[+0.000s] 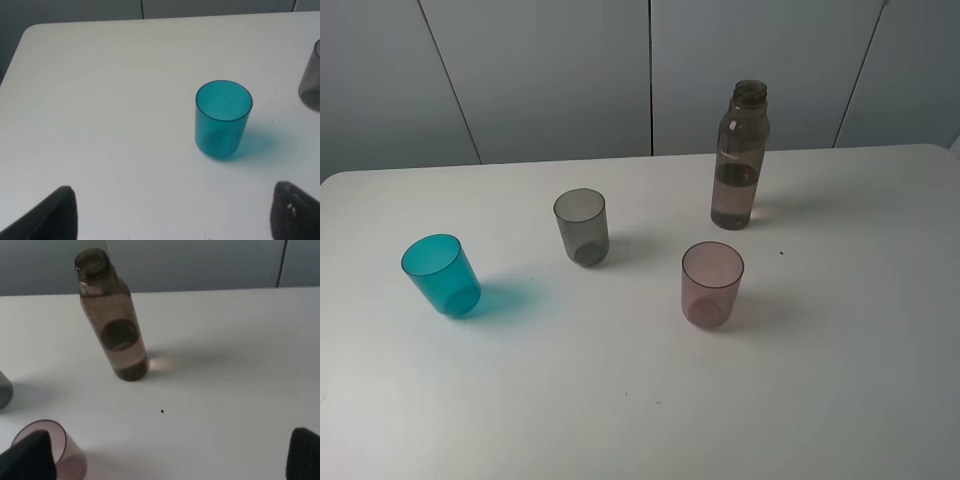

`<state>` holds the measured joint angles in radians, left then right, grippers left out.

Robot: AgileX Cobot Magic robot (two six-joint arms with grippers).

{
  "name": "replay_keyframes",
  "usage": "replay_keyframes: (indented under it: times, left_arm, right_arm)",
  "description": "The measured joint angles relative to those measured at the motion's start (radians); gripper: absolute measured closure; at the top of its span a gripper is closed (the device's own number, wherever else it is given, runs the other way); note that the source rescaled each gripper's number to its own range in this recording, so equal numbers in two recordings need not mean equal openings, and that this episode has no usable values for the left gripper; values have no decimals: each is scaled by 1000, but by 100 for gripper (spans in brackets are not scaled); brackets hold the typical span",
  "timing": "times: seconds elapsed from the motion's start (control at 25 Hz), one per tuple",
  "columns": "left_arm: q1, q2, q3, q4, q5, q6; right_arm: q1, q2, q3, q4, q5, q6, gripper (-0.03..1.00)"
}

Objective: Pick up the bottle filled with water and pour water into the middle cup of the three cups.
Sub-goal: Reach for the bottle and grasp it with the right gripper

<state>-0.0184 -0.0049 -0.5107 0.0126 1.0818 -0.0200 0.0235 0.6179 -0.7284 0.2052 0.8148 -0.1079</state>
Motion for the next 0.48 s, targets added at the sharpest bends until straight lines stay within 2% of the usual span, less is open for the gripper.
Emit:
replay_keyframes:
  times: [0.28, 0.48]
  left_arm:
    - [0, 0, 0, 0, 0, 0]
    - [0, 0, 0, 0, 0, 0]
  right_arm:
    - [191, 142, 25, 44, -310, -64, -3]
    - [225, 296, 26, 44, -367, -66, -3]
